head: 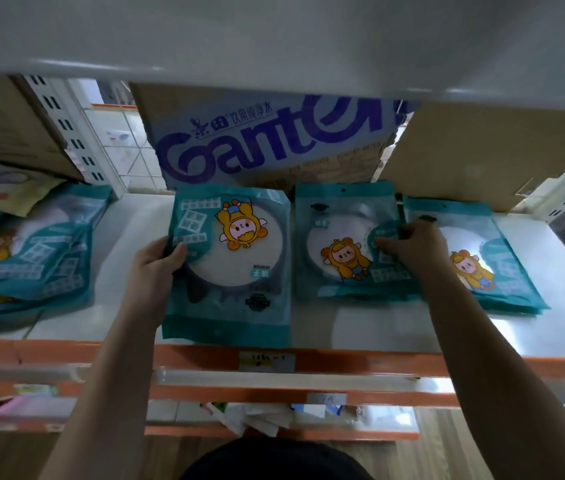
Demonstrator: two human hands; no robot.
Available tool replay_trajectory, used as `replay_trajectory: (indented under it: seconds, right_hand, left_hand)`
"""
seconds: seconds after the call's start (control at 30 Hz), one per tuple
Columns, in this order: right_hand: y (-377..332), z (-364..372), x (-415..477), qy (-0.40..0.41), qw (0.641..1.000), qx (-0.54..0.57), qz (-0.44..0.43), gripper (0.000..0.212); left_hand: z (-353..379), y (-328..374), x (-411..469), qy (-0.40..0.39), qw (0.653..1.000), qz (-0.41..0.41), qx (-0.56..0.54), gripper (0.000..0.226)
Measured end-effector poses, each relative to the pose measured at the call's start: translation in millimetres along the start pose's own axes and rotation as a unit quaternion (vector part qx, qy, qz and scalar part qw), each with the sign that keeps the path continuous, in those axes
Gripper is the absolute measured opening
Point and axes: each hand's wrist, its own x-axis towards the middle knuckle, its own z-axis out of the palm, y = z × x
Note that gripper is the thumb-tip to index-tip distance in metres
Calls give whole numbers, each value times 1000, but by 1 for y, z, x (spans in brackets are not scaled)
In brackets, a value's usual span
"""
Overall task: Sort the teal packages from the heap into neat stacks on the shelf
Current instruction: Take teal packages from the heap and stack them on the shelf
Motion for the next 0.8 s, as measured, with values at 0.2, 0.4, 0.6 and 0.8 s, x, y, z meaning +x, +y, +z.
replay_trajectory:
  seconds: [0.2,0.4,0.6,0.8]
  right_hand:
    - [8,-1,1,-9,999,-34,-13,34]
    - [14,-1,8,-9,988,-151,-39,46]
    - [-15,-7,-1,10,987,-23,-159,38]
    - [-77,-19,-49,-329,905,183,-197,26]
  left_hand:
    - [5,-2,-9,7,1000,0,-1,18]
    - [5,-1,-9,-18,1000,4,14,19]
    - [12,34,2,-165,963,123,173,21]
    - [61,92,8,-341,740,219,537,15]
